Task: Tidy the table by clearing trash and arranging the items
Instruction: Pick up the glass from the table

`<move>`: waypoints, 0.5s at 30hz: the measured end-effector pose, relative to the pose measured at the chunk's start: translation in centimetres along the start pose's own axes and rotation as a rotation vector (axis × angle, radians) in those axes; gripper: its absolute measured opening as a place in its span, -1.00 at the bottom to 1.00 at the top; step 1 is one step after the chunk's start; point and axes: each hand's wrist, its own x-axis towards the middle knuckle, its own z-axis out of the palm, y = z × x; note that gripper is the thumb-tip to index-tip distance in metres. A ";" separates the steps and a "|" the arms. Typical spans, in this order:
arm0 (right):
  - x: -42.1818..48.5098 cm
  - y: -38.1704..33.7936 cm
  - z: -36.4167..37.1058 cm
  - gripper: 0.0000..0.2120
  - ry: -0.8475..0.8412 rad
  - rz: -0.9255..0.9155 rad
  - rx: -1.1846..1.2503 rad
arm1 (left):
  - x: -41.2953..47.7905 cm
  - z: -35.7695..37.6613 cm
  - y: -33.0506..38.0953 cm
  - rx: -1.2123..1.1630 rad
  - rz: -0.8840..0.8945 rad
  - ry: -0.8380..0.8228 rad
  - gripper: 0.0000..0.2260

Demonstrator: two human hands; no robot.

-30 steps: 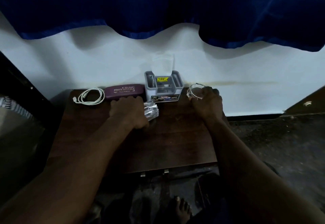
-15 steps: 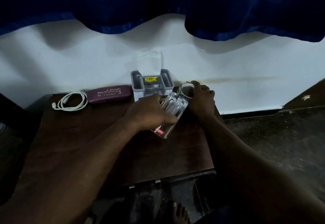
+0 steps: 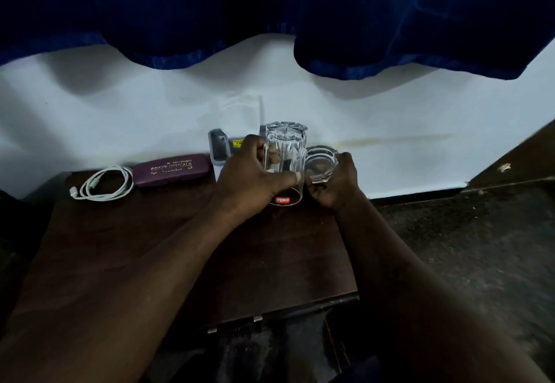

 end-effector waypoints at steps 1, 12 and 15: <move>0.0 0.2 0.3 -0.49 0.045 -0.024 -0.012 | 0.0 0.0 0.1 0.008 0.004 0.000 -0.26; 0.9 0.0 -0.3 -0.48 0.409 -0.311 -0.884 | 0.7 0.7 -0.6 0.012 0.035 0.126 -0.43; 1.4 0.1 -1.2 -0.65 0.223 -0.268 -0.673 | 1.0 1.4 -0.7 0.021 0.040 0.141 -0.39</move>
